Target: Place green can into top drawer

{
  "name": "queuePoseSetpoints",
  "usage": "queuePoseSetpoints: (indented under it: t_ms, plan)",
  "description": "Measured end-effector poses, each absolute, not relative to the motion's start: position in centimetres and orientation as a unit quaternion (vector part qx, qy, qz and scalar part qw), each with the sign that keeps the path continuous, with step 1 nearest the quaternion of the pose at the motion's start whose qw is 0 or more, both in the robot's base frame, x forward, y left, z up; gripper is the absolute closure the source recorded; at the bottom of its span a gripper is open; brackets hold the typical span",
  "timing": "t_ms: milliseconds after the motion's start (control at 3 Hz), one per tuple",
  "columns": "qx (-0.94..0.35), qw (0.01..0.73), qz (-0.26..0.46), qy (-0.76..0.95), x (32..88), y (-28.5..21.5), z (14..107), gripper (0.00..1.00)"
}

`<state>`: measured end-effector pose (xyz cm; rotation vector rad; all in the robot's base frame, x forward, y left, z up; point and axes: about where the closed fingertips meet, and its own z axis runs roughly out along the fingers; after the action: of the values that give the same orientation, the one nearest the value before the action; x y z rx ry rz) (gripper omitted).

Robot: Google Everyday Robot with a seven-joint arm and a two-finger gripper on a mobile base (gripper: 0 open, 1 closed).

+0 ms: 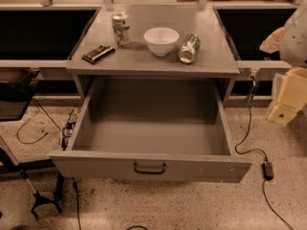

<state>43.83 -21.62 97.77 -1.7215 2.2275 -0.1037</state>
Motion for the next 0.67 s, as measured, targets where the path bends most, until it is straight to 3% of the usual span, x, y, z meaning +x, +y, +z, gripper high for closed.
queuePoseSetpoints:
  t_ms: [667]
  plan:
    - [-0.602, 0.189, -0.029, 0.775, 44.31, -20.62, 98.10, 0.00]
